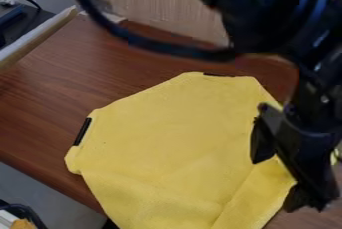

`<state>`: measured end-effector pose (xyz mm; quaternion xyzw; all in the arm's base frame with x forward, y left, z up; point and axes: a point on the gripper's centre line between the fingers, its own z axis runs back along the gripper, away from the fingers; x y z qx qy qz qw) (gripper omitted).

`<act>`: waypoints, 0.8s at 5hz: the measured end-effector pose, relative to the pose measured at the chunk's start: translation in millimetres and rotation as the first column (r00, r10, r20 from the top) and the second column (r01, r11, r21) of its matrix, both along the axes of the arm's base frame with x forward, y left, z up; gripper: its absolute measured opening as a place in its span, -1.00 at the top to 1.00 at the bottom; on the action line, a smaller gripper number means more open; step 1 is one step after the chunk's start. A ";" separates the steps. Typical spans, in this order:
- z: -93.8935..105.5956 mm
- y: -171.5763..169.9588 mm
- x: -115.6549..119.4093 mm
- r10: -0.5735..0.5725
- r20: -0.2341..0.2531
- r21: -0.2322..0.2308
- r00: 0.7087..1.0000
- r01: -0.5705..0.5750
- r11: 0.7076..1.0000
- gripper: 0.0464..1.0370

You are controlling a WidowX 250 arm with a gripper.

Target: Folding The Cloth From Top right To Left

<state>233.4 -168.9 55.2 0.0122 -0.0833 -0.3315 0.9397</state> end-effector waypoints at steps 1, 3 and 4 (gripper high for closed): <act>-15.2 -2.3 1.3 0.024 -0.020 0.000 1.000 -0.024 1.000 -0.93; -39.8 -12.7 1.0 0.036 -0.078 0.040 0.996 -0.033 0.999 -0.83; -44.6 -12.4 2.1 0.047 -0.094 0.088 0.994 -0.039 0.995 -0.30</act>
